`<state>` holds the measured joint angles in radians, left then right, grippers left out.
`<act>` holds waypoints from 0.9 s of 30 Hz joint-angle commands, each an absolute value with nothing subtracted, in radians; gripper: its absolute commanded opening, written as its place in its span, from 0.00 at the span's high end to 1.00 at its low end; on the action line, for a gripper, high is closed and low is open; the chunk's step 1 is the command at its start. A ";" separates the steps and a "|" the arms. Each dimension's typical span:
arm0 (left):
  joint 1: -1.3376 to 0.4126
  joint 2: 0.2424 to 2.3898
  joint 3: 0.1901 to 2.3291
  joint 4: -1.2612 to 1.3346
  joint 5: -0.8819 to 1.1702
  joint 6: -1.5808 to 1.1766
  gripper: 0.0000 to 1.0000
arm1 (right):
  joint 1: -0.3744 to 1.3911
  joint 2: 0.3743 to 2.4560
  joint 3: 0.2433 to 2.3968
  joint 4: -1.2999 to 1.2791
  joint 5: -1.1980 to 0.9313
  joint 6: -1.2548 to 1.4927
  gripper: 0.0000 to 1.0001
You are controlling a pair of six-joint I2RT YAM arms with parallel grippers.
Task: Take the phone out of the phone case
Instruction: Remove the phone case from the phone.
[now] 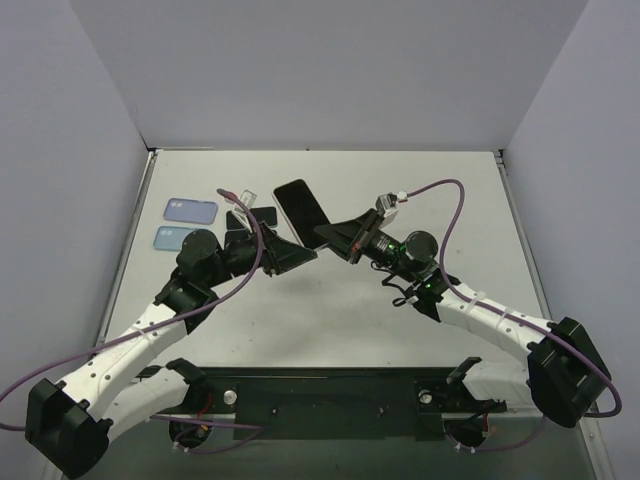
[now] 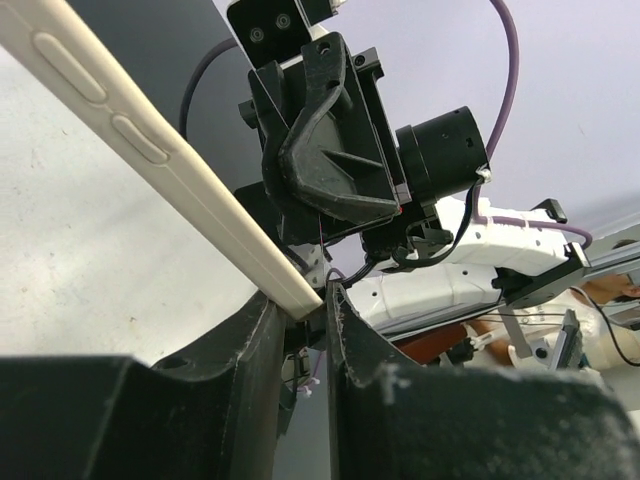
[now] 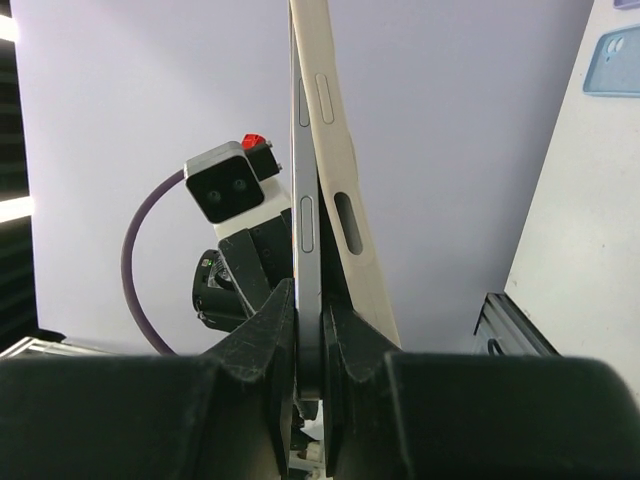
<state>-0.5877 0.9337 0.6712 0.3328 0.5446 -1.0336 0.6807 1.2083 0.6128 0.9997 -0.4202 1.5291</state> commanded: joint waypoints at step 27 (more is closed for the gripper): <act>-0.569 0.831 0.620 -0.113 0.118 -0.770 1.00 | 0.647 1.236 0.612 1.425 -0.428 1.735 1.00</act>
<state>-0.5762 0.8314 0.6250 0.0170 0.2493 -0.8314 0.6601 1.2659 0.5941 1.1202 -0.4454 1.6825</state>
